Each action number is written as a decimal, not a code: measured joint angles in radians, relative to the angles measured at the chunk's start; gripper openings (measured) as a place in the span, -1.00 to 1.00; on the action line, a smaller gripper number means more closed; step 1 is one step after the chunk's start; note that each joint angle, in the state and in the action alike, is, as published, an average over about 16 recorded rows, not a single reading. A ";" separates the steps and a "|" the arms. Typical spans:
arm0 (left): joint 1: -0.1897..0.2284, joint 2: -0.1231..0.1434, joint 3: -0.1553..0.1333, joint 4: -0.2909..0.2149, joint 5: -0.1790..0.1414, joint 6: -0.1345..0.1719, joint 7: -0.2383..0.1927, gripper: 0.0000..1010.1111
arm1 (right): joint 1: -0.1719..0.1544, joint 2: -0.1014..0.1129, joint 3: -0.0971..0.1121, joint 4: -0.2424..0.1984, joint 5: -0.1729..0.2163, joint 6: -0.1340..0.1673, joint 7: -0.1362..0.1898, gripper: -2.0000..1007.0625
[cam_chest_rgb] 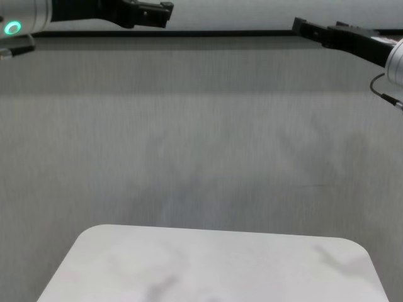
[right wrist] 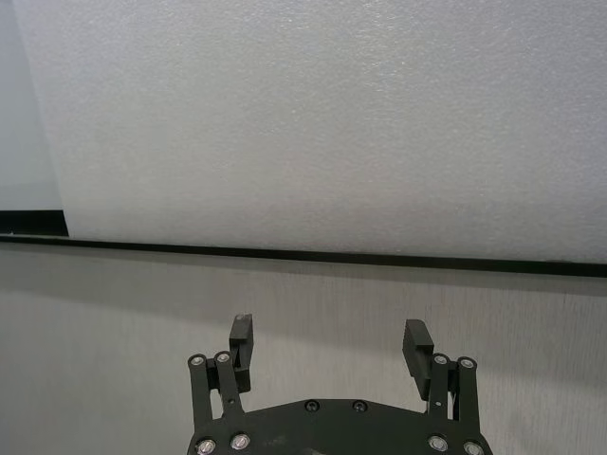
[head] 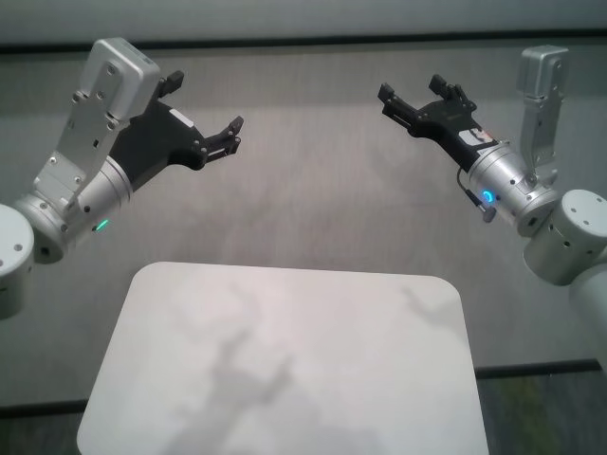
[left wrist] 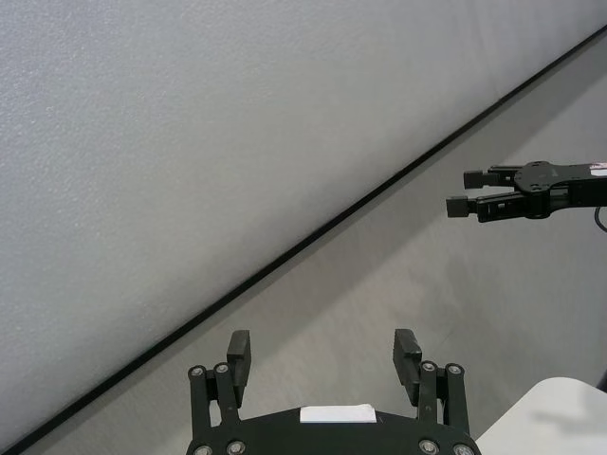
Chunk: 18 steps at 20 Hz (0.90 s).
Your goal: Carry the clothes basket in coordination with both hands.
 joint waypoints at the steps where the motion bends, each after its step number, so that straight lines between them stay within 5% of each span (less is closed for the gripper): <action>1: 0.000 0.000 0.000 0.000 0.000 0.000 0.000 0.98 | 0.000 0.000 0.000 0.000 0.000 0.000 0.000 0.99; 18: -0.002 0.000 0.003 0.007 -0.013 0.019 -0.007 0.98 | 0.000 0.002 -0.006 0.001 -0.008 0.014 -0.003 0.99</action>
